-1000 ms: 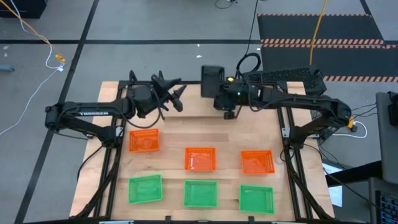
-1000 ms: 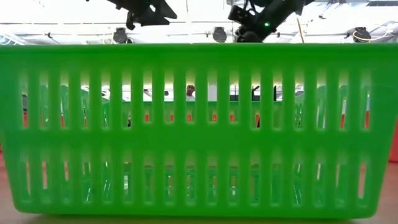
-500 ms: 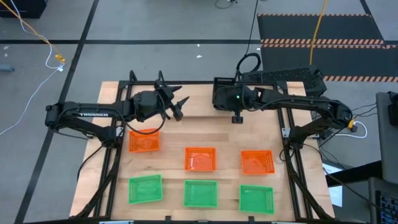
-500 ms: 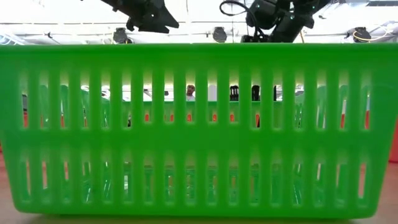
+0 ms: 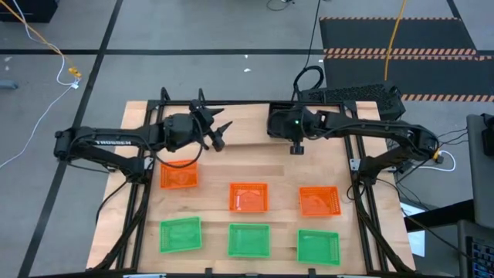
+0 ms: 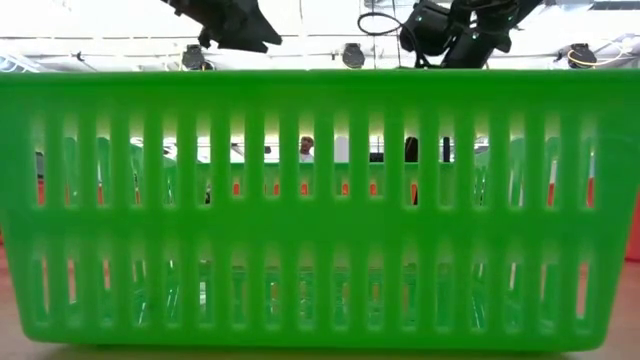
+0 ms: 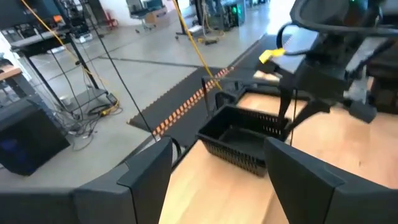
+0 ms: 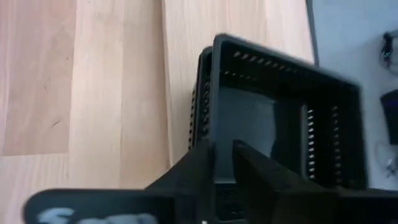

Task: Stack baskets on shelf by color
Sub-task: Stack the black bin on top of the black bin on the shelf, then adjust the shelf

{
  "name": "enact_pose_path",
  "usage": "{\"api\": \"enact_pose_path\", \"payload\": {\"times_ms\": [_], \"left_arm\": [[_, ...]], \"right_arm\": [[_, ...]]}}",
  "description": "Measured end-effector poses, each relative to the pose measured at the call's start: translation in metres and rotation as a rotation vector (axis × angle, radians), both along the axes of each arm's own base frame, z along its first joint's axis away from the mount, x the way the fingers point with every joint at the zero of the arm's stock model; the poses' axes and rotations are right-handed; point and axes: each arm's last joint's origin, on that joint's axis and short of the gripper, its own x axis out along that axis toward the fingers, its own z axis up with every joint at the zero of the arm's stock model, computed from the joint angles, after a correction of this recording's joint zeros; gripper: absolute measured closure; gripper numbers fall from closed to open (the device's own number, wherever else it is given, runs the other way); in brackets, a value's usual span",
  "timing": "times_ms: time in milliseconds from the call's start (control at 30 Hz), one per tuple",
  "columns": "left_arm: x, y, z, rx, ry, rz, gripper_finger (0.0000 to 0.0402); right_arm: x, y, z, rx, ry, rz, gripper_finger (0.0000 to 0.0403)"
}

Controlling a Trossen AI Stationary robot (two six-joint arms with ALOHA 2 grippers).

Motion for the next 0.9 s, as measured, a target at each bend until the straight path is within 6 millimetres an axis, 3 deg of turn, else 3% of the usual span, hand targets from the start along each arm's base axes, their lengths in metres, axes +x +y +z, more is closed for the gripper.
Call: {"api": "enact_pose_path", "payload": {"times_ms": [233,333,433,667,800,900], "left_arm": [[-0.025,-0.003,0.002,-0.103,0.045,0.028,0.0147],[-0.034,-0.009,0.001,-0.159,0.072,0.032,0.0147],[-0.037,-0.016,-0.007,-0.198,0.128,0.029,0.0147],[-0.025,-0.023,-0.059,-0.250,0.208,0.033,0.0147],[-0.028,-0.017,-0.080,-0.288,0.246,0.089,0.0147],[-0.033,-0.009,-0.089,-0.301,0.282,0.136,0.0147]], "right_arm": [[-0.011,0.005,0.026,-0.048,-0.114,0.020,0.0273],[-0.015,0.011,0.030,0.080,-0.175,0.086,0.0266],[-0.015,0.021,0.023,0.216,-0.192,0.166,0.0273],[-0.018,0.041,0.008,0.159,-0.089,0.047,0.0308],[-0.016,0.052,0.004,0.219,-0.116,0.091,0.0321],[-0.016,0.054,-0.010,0.231,-0.136,0.077,0.0328]]}}
